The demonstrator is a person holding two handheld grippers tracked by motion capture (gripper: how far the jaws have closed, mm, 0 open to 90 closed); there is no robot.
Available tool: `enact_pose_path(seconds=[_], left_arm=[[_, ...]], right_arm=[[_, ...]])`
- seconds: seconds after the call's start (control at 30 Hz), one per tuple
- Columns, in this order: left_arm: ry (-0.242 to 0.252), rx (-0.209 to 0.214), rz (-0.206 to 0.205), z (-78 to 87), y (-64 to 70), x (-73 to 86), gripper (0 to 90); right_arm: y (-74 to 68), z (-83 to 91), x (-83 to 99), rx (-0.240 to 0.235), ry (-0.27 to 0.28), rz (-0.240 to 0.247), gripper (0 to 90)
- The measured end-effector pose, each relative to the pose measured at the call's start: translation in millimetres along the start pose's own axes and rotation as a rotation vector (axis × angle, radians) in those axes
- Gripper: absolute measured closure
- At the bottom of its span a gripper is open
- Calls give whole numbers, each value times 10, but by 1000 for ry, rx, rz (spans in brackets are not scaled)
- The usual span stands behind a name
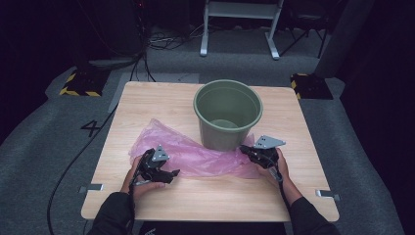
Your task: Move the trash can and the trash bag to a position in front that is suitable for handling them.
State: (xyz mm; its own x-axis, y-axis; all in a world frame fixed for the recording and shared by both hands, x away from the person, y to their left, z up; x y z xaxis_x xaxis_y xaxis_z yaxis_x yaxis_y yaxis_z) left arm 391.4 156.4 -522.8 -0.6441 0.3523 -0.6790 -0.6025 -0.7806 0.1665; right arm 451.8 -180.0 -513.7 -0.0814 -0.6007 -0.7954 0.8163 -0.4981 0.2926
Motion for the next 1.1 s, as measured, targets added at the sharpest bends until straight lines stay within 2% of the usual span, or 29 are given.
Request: enact_pose_path(seconds=[0.17, 0.23, 0.27, 0.3, 0.33, 0.4, 0.43, 0.47, 0.5, 0.57, 0.63, 0.67, 0.7, 0.83, 0.9, 0.93, 0.97, 1.0, 1.07, 1.1], left_arm=[[18, 0, -2, 51, 16, -40, 251], [-10, 1, -5, 5, 15, -21, 250], [-28, 5, -7, -28, 11, -3, 250], [-28, 5, -7, -28, 11, -3, 251], [-44, 1, -7, -54, 12, 13, 251], [-65, 4, -12, -97, 19, 36, 254], [-65, 4, -12, -97, 19, 36, 253], [-62, 6, -8, -97, 23, 33, 253], [-60, 8, -11, -95, 23, 30, 296], [-56, 15, -9, -101, 39, 26, 318], [-58, 10, -16, -102, 40, 22, 348], [-52, 10, -9, -107, 42, 11, 382], [-51, 12, -11, -107, 45, 10, 393], [-46, 9, -3, -110, 61, 4, 452], [-48, 9, -6, -109, 65, 2, 479], [-48, 9, -8, -109, 69, 1, 479], [-42, 7, -8, -111, 73, 1, 502], [-42, 7, -8, -111, 73, 1, 508], [-40, 8, -2, -116, 84, -1, 524], [-40, 8, -2, -116, 84, -1, 529]], right_arm=[[45, -58, 21, 21, -14, 2, 876], [44, -53, 34, 11, -19, -8, 829], [44, -31, 33, 17, -22, -10, 742], [44, -31, 33, 17, -22, -10, 742], [52, 46, 35, 24, -34, -26, 537], [56, 144, 48, 16, -37, -50, 412], [56, 144, 48, 16, -37, -50, 412], [56, 183, 53, 12, -38, -61, 363], [39, 310, 57, 6, -41, -62, 298], [38, 431, 36, 17, -10, -65, 264], [38, 470, 27, 25, -6, -63, 234], [21, 581, 1, 32, 9, -51, 222], [12, 616, -7, 36, 10, -47, 209], [-158, 731, -52, -8, 23, -20, 175], [-291, 700, -28, -38, 0, -2, 169], [-291, 700, -28, -38, 0, -2, 169], [-406, 614, 28, -60, -41, 14, 164], [-406, 614, 28, -60, -41, 14, 164], [-457, 457, 141, -98, -102, 14, 164], [-457, 457, 141, -98, -102, 14, 164]])
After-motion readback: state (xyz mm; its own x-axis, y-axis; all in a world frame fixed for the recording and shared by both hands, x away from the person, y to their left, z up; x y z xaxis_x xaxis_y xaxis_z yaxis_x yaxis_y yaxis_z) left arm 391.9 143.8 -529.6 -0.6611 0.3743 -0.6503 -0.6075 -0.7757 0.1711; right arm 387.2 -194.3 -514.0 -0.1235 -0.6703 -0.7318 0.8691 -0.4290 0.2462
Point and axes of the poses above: each handheld gripper's, and its own axes: z roughly backward along the jaws, x roughly out of its underside, y roughly to its right, the point moved 5 cm from there along -z, roughly forward along the jaws, and after that the axes turned 14 degrees about z, right-handed, at the moved point
